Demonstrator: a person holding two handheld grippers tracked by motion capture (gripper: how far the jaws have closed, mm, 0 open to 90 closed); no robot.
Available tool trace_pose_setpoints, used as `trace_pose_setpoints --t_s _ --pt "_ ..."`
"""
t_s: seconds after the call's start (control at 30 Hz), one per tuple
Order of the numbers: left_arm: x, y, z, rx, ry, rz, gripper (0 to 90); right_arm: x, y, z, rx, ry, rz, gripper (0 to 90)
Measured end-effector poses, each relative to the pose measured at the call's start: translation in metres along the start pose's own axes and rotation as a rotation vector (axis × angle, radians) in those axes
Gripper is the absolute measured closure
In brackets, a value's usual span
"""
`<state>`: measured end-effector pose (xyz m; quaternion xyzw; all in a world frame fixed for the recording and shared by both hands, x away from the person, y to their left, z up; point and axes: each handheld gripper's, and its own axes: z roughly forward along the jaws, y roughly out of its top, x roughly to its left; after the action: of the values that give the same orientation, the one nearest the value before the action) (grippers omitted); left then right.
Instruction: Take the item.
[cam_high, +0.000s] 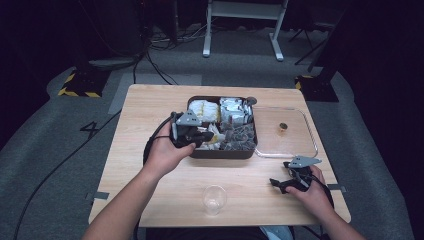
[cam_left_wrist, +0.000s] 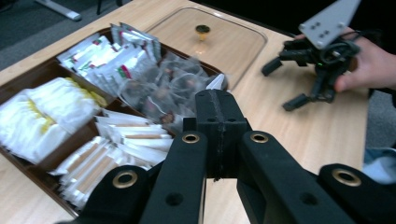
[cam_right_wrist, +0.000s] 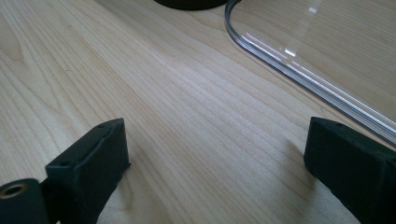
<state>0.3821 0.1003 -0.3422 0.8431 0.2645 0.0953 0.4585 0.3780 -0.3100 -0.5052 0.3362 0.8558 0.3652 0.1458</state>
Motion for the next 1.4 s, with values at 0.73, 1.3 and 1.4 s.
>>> trace_pose_setpoints --t_s 0.73,1.3,1.4 --pt "-0.063 -0.039 -0.011 -0.062 -0.089 0.032 90.0 0.000 0.000 0.000 0.000 0.000 0.000 6.4" --pt "-0.085 -0.071 -0.006 -0.016 -0.146 0.030 90.0 0.000 0.000 0.000 0.000 0.000 0.000 6.5" --pt "-0.086 -0.074 -0.007 -0.019 -0.147 0.030 90.0 0.000 0.000 0.000 0.000 0.000 0.000 6.4"
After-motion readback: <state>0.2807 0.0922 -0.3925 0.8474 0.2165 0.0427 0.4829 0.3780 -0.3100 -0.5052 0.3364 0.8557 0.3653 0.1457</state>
